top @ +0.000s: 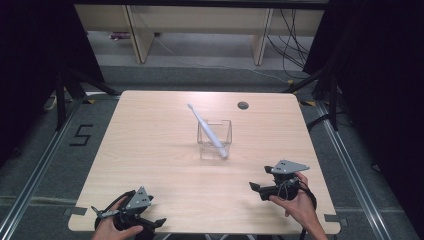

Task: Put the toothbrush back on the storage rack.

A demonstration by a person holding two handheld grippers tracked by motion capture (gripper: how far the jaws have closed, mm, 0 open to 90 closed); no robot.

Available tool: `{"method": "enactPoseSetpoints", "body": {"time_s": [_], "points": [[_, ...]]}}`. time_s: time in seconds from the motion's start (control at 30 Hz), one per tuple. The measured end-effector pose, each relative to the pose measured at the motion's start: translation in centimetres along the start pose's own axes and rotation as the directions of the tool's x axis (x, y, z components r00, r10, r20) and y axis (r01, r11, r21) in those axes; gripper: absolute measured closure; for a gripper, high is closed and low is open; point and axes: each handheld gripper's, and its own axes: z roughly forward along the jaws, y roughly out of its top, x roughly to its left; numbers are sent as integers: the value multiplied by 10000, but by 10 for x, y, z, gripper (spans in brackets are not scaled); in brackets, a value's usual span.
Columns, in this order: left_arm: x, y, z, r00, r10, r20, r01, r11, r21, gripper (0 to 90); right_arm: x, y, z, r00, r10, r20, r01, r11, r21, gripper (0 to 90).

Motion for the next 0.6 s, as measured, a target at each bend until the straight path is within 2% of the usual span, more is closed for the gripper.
{"method": "enactPoseSetpoints", "body": {"time_s": [0.1,0.13,0.2,0.23,0.27,0.33,0.53,0.57,0.6], "points": [[0,0,0,10000,5,0,-5,10000,7,148,-1,-3,0,9998,-151,-96,151,9999,49,175],[0,0,0,10000,-1,6,1,10000,1,148,1,-4,-2,9999,154,-44,-153,9997,205,175],[0,0,1,10000,-35,19,35,10000,-10,148,0,-6,-1,9998,-206,-77,206,9997,105,175],[0,0,0,10000,13,16,-13,10000,26,148,2,-7,-2,10000,18,-87,-15,9996,288,175],[0,0,1,10000,-23,11,23,10000,-8,148,1,-8,-2,9999,-150,-73,152,9997,206,175],[0,0,0,10000,-9,15,9,10000,0,148,1,-10,-4,10000,-78,-5,78,9997,240,175],[0,0,0,10000,-13,15,13,10000,-3,147,2,-15,-5,9995,-268,-144,273,9988,397,174],[0,0,0,10000,-12,17,12,10000,3,148,3,-16,-6,10000,-72,-23,73,9986,528,172],[0,0,0,10000,-18,14,18,10000,0,148,2,-17,-6,9993,-365,-58,367,9980,510,171]]}}
